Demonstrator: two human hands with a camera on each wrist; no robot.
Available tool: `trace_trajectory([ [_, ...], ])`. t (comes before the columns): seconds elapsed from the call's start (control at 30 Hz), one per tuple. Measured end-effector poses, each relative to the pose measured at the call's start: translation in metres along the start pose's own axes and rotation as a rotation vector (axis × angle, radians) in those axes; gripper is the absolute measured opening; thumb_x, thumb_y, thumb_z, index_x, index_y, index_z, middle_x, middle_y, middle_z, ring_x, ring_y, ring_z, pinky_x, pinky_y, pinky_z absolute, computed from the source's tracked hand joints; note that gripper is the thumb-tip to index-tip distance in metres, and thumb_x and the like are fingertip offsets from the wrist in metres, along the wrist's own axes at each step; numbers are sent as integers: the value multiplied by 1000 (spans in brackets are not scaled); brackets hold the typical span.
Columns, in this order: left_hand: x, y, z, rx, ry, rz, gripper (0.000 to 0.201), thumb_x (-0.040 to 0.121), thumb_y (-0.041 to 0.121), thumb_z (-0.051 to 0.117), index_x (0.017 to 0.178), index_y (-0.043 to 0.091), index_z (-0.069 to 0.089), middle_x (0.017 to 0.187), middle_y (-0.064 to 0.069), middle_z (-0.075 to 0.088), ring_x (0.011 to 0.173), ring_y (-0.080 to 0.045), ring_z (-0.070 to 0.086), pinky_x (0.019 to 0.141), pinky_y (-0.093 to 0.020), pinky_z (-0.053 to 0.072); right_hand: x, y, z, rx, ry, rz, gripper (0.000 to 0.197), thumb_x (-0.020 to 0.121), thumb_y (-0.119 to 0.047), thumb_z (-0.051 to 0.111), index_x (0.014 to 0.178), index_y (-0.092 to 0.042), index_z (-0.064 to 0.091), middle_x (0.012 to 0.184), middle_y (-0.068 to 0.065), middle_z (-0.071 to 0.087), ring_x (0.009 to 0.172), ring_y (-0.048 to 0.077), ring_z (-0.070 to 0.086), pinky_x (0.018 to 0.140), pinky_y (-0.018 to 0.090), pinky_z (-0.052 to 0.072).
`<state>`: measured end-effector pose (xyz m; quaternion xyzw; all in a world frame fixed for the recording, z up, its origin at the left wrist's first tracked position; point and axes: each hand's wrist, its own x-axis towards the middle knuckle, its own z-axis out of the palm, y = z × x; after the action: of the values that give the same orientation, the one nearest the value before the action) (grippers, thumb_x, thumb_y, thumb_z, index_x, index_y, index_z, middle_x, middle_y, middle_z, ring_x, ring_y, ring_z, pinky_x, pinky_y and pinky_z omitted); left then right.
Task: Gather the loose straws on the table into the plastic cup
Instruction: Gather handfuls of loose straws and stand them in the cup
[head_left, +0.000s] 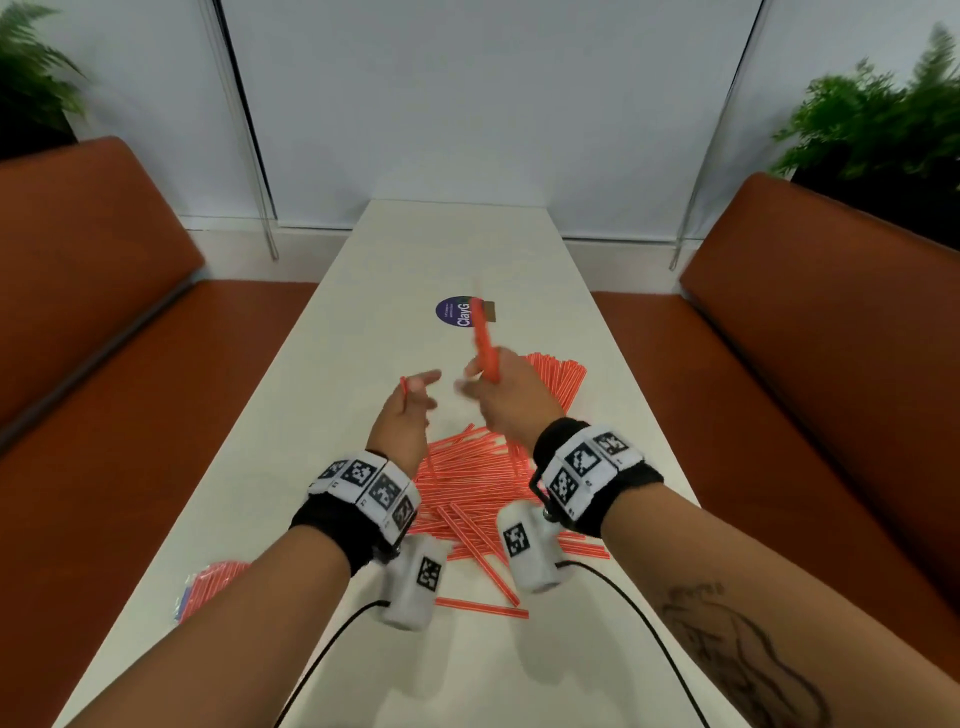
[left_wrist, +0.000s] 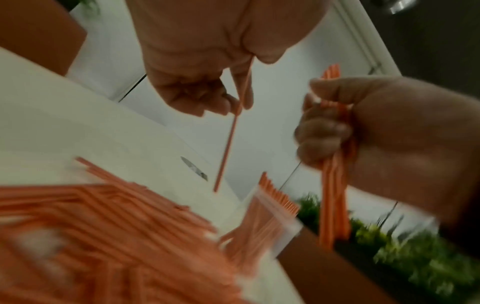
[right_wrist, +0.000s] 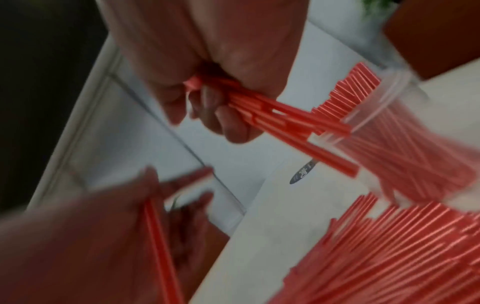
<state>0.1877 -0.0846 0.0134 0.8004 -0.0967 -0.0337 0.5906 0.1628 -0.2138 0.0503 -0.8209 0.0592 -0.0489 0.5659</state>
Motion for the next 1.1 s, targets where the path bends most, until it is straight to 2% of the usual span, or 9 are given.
trace_trajectory([
  [0.1,1,24,10,-211,-44,12,51,98,42,11,135,30,43,127,-2,48,117,-18,47,91,-28,39,-11,6,13,-335,-175,-85,18,78,-12,67,82,-16,50,69,-6,45,58,9,44,56,25,38],
  [0.2,-4,32,19,-250,-75,5,51,97,45,10,133,36,45,127,-1,50,116,-16,47,103,-32,33,-13,13,15,-341,-124,-90,34,85,-12,60,59,-20,39,58,-2,43,51,13,40,55,28,36],
  [0.33,-2,23,28,-203,-203,-57,55,95,48,7,141,33,34,139,-9,48,128,-24,46,109,-35,34,-18,17,4,-203,-43,-62,36,95,-20,45,60,-19,46,59,-3,48,49,11,40,51,25,32],
  [0.4,1,16,36,-284,-252,-212,65,93,55,8,138,20,40,128,-14,56,108,-25,58,94,-36,47,-19,13,-2,-117,22,-58,30,97,-33,43,74,-17,54,67,-5,54,55,7,47,53,21,35],
  [0.47,-2,14,40,-432,-381,-461,70,93,58,10,114,6,52,102,-15,60,81,-22,58,69,-29,46,-17,7,-9,61,99,-27,29,95,-39,44,74,-19,49,62,-6,44,54,9,41,55,21,34],
  [0.63,-13,11,37,-592,-653,-677,63,98,46,17,100,-3,56,83,-21,70,75,-29,71,63,-33,60,-23,-7,-18,319,131,-91,39,96,-36,43,64,-14,42,48,2,44,45,15,43,56,29,43],
  [0.8,-12,7,42,-664,-580,-609,47,98,38,25,101,6,61,85,-14,74,78,-28,72,73,-41,57,-37,18,-7,234,46,-59,32,95,-32,47,68,-14,47,44,-4,48,46,14,48,52,26,45],
  [0.97,-16,20,46,-615,-541,-614,61,94,56,22,105,11,61,92,-14,70,81,-29,69,71,-40,56,-42,30,-3,205,67,-41,21,95,-26,48,75,-22,51,51,-13,52,48,-3,50,53,18,45],
  [1.1,-12,49,38,-246,-213,-2,53,97,44,16,127,14,47,114,-3,59,107,-20,58,93,-28,46,-48,40,-10,209,-1,45,31,94,-33,49,66,-21,48,41,-5,40,33,10,36,38,22,31],
])
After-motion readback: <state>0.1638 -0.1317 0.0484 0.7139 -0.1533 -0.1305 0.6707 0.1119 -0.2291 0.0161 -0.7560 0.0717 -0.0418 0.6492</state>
